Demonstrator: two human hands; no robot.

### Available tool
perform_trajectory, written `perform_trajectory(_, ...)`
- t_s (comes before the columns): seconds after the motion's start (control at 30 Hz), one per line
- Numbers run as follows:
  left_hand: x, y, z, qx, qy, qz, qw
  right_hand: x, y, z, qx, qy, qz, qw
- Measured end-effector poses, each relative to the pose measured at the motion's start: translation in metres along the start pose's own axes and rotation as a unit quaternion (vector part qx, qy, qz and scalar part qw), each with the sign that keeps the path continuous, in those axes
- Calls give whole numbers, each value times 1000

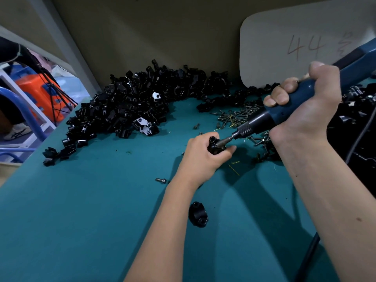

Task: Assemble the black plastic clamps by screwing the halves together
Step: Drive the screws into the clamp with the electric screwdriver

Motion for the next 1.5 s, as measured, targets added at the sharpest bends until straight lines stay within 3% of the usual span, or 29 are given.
perform_trajectory(0.3, 7, 10, -1, -66, 83, 62, 992, 1, -4, -7, 7, 52, -6, 999)
perform_trajectory(0.5, 17, 21, 1, -135, 135, 127, 973, 12, 3, -8, -79, 110, -47, 990)
perform_trajectory(0.63, 19, 29, 1, -157, 164, 136, 964, 5, -4, -11, -50, 129, 36, 990)
perform_trajectory(0.7, 24, 28, 1, -170, 175, 133, 961, 4, -2, -9, -45, 123, 66, 989)
perform_trajectory(0.8, 28, 29, -1, -169, 175, 61, 968, -1, 5, -3, -80, 51, 80, 992)
perform_trajectory(0.97, 43, 25, 0, -115, 221, 7, 968, -1, 11, 3, -153, 23, 127, 980)
perform_trajectory(1.03, 60, 15, 2, -63, 271, 4, 960, 2, 10, 5, -169, 36, 149, 974)
perform_trajectory(1.1, 80, 1, 6, 15, 331, -80, 940, 5, 9, 6, -164, 45, 121, 978)
perform_trajectory(1.2, 86, -25, 9, 185, 336, -319, 867, 8, 18, 5, -149, 53, -16, 987)
perform_trajectory(1.27, 79, -36, 7, 257, 300, -381, 836, 9, 29, 5, -154, 35, -128, 979)
perform_trajectory(1.37, 72, -37, 7, 301, 259, -404, 824, 13, 54, -3, -165, -14, -306, 937)
perform_trajectory(1.5, 60, -33, 6, 339, 209, -405, 823, 27, 84, -15, -117, -62, -410, 902)
Point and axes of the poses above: each hand's wrist, its own z-axis towards the middle knuckle, its own x-axis out of the back of the hand, y = z × x, the point moved 6 cm from there along z, towards the middle knuckle, and after that the axes turned 14 degrees about y, right-handed, at the moved point
